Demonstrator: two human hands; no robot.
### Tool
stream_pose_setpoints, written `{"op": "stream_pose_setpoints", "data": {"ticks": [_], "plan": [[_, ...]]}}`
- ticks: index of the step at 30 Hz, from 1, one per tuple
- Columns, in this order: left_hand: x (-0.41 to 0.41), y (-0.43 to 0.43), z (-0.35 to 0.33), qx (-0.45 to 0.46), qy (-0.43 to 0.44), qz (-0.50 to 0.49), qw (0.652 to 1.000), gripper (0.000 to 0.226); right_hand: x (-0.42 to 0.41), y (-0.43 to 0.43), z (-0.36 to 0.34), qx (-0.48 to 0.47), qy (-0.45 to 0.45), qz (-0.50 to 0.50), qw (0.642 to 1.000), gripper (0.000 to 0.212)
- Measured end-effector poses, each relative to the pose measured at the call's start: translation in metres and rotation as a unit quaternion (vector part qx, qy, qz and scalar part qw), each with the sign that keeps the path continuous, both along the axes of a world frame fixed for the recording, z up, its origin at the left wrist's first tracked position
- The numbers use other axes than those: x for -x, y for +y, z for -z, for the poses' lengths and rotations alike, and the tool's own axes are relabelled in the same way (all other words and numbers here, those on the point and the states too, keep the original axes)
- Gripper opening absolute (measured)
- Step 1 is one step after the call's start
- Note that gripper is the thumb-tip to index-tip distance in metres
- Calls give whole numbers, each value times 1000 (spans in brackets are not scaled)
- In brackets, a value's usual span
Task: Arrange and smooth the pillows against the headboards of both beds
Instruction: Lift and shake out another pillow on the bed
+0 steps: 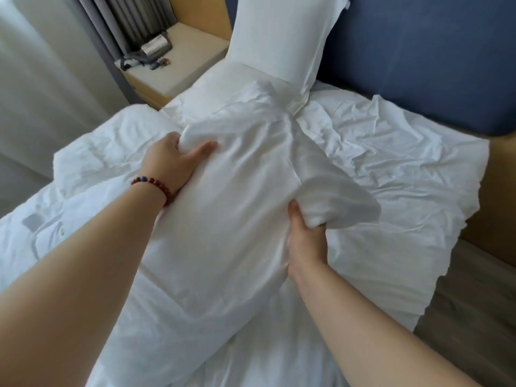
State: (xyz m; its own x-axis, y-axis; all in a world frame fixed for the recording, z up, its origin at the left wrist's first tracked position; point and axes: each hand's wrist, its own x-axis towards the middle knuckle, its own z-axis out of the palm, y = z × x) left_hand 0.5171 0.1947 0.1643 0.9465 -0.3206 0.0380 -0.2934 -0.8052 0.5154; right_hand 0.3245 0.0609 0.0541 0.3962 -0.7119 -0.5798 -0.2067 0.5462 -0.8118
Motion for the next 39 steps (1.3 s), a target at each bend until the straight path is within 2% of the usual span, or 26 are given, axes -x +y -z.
{"op": "stream_pose_setpoints", "data": {"ticks": [3,6,8,12,16,19,21,23,26,29,31,33,34,35,37,39], "plan": [[25,-18,-48,38,-51,-1,998,66,2,-28,-36,14,-51,-29,998,86],[54,-45,-84,77,-101,-6,992,59,8,-68,-68,17,-78,-39,996,90],[74,-69,-100,82,-133,0,988,58,14,-98,-81,20,-82,-46,995,94],[118,-125,-103,47,-151,2,987,60,27,-158,-78,-5,-37,-59,998,117],[157,-186,-48,-69,-96,26,993,58,50,-205,-61,46,-26,-119,991,91],[191,-227,5,-151,-47,45,986,56,71,-239,-64,154,-43,-222,962,67],[213,-248,17,-180,-60,42,981,54,83,-268,-71,252,-69,-279,924,57],[230,-258,17,-169,-76,39,982,53,89,-294,-82,358,-80,-332,869,52],[251,-251,13,-128,-57,42,989,53,75,-313,-95,501,-98,-394,764,45],[261,-249,-4,-123,-16,57,991,42,41,-301,-109,602,-118,-478,629,41],[249,-252,-24,-128,-47,41,990,35,21,-286,-116,642,-80,-525,553,41],[228,-245,-40,-165,-99,1,981,39,11,-276,-112,663,-8,-551,506,41],[219,-238,-45,-209,-85,-24,974,44,10,-275,-107,670,13,-545,504,42],[214,-228,-47,-266,-42,-37,962,45,13,-276,-99,674,18,-524,520,44],[216,-214,-39,-387,41,11,921,39,29,-283,-82,672,-8,-464,577,51],[234,-208,-24,-425,81,84,897,41,55,-287,-66,663,-24,-430,613,59]]}}
